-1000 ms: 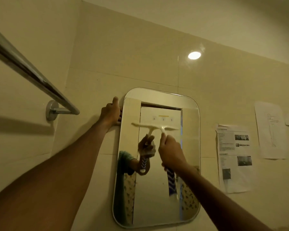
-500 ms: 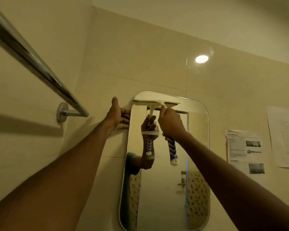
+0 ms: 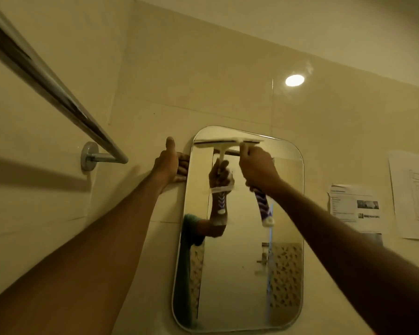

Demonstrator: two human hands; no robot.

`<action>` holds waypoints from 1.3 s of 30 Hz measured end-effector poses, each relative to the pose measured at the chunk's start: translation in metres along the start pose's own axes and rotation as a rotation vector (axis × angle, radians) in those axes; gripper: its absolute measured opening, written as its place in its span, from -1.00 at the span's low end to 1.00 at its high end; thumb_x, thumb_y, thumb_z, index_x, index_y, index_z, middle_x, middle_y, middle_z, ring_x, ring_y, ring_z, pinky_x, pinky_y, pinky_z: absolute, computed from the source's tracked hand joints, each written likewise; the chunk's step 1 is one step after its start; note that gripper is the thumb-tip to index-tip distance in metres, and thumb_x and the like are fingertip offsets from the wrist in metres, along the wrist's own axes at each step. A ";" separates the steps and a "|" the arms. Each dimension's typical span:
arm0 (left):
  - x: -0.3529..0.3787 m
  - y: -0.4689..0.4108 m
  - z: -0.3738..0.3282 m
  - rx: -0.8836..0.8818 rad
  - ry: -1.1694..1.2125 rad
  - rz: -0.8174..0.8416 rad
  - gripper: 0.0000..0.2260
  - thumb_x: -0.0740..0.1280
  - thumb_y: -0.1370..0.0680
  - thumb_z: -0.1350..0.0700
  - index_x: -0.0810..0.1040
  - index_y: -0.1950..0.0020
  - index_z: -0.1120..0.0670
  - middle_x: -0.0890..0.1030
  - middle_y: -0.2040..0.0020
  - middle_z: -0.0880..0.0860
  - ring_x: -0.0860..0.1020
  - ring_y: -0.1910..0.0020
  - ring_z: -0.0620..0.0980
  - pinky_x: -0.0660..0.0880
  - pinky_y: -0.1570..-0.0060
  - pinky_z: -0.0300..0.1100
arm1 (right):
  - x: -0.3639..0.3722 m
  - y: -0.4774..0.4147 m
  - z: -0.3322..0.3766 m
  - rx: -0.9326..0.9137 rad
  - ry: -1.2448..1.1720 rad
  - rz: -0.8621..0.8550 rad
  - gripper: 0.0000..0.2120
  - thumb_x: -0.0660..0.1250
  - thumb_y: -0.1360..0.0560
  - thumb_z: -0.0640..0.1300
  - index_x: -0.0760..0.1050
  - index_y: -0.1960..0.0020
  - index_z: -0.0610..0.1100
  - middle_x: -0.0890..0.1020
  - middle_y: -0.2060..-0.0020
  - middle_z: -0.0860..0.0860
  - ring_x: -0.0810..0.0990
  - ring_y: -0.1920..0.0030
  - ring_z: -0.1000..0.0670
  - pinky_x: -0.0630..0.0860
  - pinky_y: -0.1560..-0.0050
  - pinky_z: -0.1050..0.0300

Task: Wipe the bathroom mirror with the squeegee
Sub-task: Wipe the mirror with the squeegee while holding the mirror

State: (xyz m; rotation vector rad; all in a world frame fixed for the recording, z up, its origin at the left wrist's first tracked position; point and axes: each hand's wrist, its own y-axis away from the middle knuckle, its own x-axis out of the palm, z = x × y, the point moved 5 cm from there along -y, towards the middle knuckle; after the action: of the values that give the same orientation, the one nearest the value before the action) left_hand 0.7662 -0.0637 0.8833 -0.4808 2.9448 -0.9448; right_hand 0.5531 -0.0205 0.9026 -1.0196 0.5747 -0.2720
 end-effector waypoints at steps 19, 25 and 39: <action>0.003 0.011 0.007 0.271 -0.431 -0.262 -0.42 -0.07 -0.64 -0.21 0.54 0.14 0.20 0.63 0.05 0.22 0.60 0.00 0.22 0.54 -0.12 0.07 | -0.028 0.000 -0.073 0.094 0.006 -0.114 -0.54 -0.02 -0.66 0.08 0.40 0.24 -0.18 0.46 0.44 -0.06 0.45 0.54 0.01 0.49 0.55 0.16; 0.006 0.019 0.008 0.333 -0.548 -0.317 -0.43 -0.07 -0.67 -0.14 0.50 0.22 0.22 0.56 0.14 0.21 0.50 0.07 0.16 0.40 0.03 -0.04 | 0.021 0.088 -0.141 0.132 -0.023 -0.038 -0.63 0.01 -0.65 0.03 0.43 0.20 -0.10 0.47 0.45 0.00 0.41 0.54 0.14 0.38 0.54 0.32; 0.009 0.026 0.015 0.323 -0.607 -0.354 -0.42 -0.08 -0.66 -0.15 0.56 0.08 0.24 0.61 0.01 0.29 0.55 -0.03 0.23 0.44 0.01 -0.01 | -0.024 -0.022 -0.060 0.076 -0.058 -0.077 -0.61 -0.01 -0.66 0.01 0.38 0.24 -0.11 0.46 0.42 -0.04 0.46 0.49 0.02 0.48 0.51 0.16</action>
State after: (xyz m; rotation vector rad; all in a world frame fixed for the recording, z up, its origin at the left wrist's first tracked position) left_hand 0.7515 -0.0548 0.8572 -1.0675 2.1590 -1.0403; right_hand 0.5002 -0.0634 0.9063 -0.9742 0.4697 -0.3283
